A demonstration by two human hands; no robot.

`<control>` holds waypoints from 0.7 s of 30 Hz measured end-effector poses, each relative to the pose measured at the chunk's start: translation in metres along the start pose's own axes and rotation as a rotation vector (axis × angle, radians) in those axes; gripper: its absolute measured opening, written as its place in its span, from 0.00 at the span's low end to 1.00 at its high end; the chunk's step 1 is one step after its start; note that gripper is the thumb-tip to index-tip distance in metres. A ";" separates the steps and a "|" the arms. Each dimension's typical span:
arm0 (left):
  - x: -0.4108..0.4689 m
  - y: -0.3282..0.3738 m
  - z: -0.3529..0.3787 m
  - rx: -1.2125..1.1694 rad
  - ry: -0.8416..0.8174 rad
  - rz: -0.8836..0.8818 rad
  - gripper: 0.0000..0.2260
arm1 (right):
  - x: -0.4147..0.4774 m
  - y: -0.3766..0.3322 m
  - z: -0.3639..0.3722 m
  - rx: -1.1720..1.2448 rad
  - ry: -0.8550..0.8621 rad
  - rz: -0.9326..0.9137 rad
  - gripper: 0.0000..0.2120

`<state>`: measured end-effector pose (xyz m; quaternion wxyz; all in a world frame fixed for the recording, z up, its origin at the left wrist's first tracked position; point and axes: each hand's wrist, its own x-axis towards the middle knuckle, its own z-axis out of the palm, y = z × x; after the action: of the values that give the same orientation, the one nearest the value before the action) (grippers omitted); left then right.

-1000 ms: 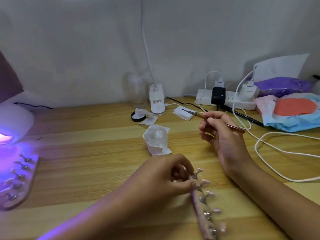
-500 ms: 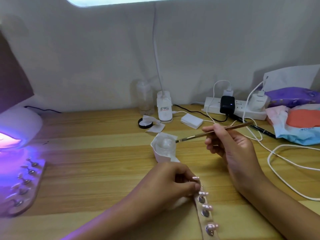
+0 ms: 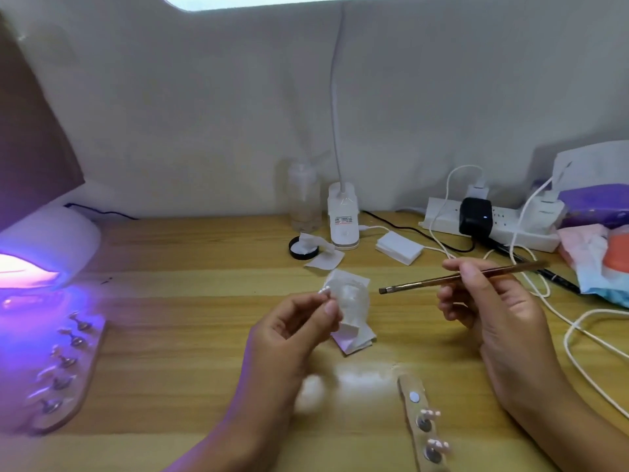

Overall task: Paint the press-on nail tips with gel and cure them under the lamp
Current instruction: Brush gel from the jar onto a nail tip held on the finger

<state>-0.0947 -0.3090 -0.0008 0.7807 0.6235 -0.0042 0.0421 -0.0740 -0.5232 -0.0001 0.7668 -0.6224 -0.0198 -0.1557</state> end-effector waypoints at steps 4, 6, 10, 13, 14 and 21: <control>0.010 -0.007 -0.002 -0.032 0.114 -0.083 0.05 | -0.001 0.003 0.002 -0.087 -0.041 -0.077 0.10; 0.015 -0.007 -0.002 -0.050 0.052 -0.176 0.03 | -0.003 0.005 0.005 -0.140 -0.085 -0.124 0.11; 0.022 -0.005 -0.005 -0.203 -0.132 -0.342 0.03 | -0.006 0.008 0.009 -0.198 -0.134 -0.202 0.10; 0.027 -0.004 -0.006 -0.249 -0.225 -0.397 0.04 | -0.007 0.011 0.009 -0.238 -0.171 -0.254 0.11; 0.029 -0.004 -0.007 -0.260 -0.259 -0.406 0.04 | -0.007 0.011 0.010 -0.236 -0.180 -0.268 0.11; 0.026 -0.003 -0.005 -0.306 -0.360 -0.392 0.06 | -0.013 0.007 0.013 -0.235 -0.180 -0.377 0.11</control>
<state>-0.0690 -0.3032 -0.0035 0.8456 0.4848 -0.0282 -0.2216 -0.0823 -0.5071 -0.0067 0.6414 -0.7042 -0.1858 -0.2412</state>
